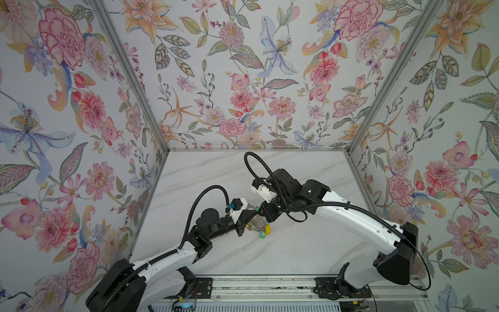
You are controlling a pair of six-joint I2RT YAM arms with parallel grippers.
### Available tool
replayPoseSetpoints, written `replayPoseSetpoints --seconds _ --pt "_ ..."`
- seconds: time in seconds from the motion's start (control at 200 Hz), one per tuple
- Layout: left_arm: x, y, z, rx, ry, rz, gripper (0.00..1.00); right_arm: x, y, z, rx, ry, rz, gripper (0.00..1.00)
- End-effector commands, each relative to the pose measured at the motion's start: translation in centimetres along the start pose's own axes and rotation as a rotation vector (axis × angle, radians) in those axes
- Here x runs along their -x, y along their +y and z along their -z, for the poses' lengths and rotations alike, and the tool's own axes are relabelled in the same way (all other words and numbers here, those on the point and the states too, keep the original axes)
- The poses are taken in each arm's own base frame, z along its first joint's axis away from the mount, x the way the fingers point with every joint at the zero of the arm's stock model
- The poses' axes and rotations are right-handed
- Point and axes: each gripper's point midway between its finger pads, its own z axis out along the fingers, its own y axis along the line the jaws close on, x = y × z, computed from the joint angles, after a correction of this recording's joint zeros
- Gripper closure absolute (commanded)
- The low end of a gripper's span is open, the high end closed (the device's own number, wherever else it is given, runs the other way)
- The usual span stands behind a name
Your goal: Remove the keys from the keyring
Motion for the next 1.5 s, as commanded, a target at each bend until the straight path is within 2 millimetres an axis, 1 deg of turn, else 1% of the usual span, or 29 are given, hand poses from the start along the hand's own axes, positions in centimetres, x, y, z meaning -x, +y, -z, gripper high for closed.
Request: replayPoseSetpoints --seconds 0.0,0.19,0.36,0.545,0.781,0.886,0.936,0.946,0.961,1.071,1.166,1.201,1.321,1.351,1.496 --pt "-1.0 0.1 0.1 0.012 -0.003 0.031 1.0 2.5 2.6 1.9 0.078 -0.085 0.064 1.0" --pt "-1.0 0.3 0.0 0.015 -0.059 0.054 1.0 3.0 2.9 2.6 0.079 -0.085 0.04 1.0" --pt "-0.9 0.3 -0.1 0.002 -0.114 0.087 1.0 3.1 3.3 2.0 0.089 -0.064 0.023 1.0" --pt "-1.1 0.2 -0.2 -0.018 -0.162 0.12 1.0 3.6 3.9 1.8 0.096 -0.064 0.016 0.94" --pt "-1.3 -0.2 -0.8 -0.069 -0.207 0.173 1.0 4.2 4.8 1.2 0.103 -0.05 0.033 0.84" --pt "-1.4 -0.3 -0.8 -0.08 -0.221 0.187 1.0 4.3 4.8 0.8 0.104 -0.042 0.034 0.83" --pt "-0.9 -0.5 -0.6 -0.089 -0.243 0.185 1.0 4.3 4.8 0.6 0.104 -0.038 0.034 0.82" --pt "-1.7 -0.4 -0.8 -0.085 -0.224 0.197 1.0 4.3 4.8 0.6 0.104 -0.039 0.032 0.81" --pt "-1.8 -0.3 -0.9 -0.085 -0.222 0.202 1.0 4.3 4.7 0.6 0.103 -0.038 0.032 0.8" --pt "-1.7 -0.5 -0.9 -0.094 -0.231 0.208 1.0 4.3 4.5 0.7 0.087 -0.044 0.033 0.79" --pt "-1.6 -0.4 -0.8 -0.092 -0.233 0.207 1.0 4.3 3.6 1.2 0.057 -0.058 0.023 0.78" --pt "-1.6 -0.4 -0.8 -0.093 -0.234 0.206 1.0 4.3 2.9 1.5 0.033 -0.069 0.017 0.77" --pt "-1.2 -0.7 -0.7 -0.11 -0.242 0.205 1.0 3.2 0.0 2.2 -0.044 -0.086 -0.009 0.76" --pt "-1.1 -0.8 -0.7 -0.115 -0.245 0.205 1.0 2.7 -1.1 2.0 -0.072 -0.086 -0.02 0.76" --pt "-0.3 -1.5 -0.3 -0.156 -0.267 0.191 1.0 1.0 -5.4 3.0 -0.142 -0.172 -0.123 0.75"
